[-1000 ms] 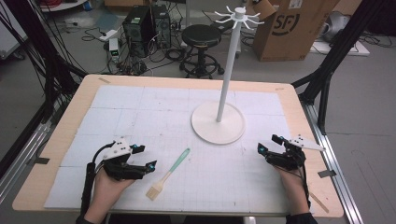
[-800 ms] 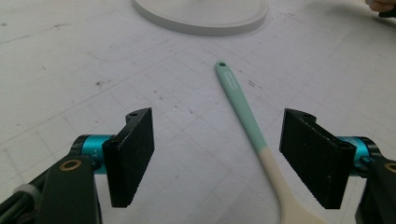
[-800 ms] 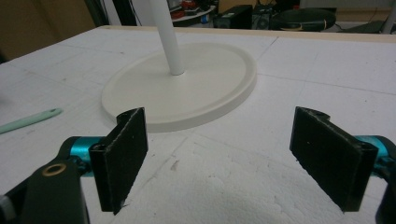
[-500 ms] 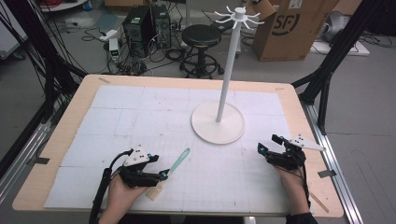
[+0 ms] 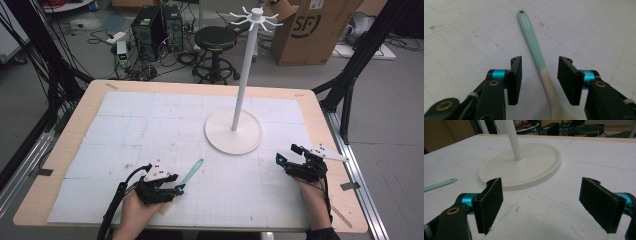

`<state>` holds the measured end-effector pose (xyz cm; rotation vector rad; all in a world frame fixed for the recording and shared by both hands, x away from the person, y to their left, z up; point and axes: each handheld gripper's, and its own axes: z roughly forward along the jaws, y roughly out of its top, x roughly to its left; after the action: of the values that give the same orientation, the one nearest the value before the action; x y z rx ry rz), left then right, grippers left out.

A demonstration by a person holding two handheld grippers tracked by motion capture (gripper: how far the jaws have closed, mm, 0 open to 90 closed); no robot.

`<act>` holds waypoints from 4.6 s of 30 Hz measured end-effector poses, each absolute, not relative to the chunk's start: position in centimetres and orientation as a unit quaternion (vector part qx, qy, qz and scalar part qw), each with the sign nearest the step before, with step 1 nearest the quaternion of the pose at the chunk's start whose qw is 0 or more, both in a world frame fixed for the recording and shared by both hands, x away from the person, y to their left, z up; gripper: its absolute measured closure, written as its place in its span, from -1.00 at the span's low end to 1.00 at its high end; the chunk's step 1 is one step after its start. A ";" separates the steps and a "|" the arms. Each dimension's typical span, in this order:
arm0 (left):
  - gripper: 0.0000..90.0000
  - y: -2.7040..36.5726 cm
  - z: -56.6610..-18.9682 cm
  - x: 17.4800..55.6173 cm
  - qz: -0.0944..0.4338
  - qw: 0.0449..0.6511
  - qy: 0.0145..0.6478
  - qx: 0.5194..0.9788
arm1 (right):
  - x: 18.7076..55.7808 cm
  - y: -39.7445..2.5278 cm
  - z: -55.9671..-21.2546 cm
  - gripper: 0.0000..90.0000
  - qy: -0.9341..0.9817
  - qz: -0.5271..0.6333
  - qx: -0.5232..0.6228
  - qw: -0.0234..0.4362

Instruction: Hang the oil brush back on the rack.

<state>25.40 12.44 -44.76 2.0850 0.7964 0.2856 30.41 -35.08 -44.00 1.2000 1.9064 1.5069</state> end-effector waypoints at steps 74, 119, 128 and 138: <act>0.82 15.1 -38.3 27.4 0.102 0.510 0.303 0.799 | 30.5 -35.2 -44.0 -0.58 0.687 0.543 0.435 0.213; 0.83 14.3 -20.4 33.5 0.153 0.573 0.235 0.771 | 30.8 -35.4 -44.2 -0.58 0.686 0.543 0.439 0.207; 0.82 13.9 -18.7 33.9 0.159 0.572 0.228 0.772 | 30.8 -35.4 -44.2 -0.58 0.686 0.543 0.438 0.206; 0.83 13.3 -17.6 34.6 0.165 0.573 0.224 0.771 | 30.8 -35.4 -44.2 -0.58 0.686 0.543 0.439 0.205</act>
<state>34.56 13.34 -17.65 1.8079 0.5254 0.3876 30.77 -35.38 -44.19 1.2235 1.9122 1.5130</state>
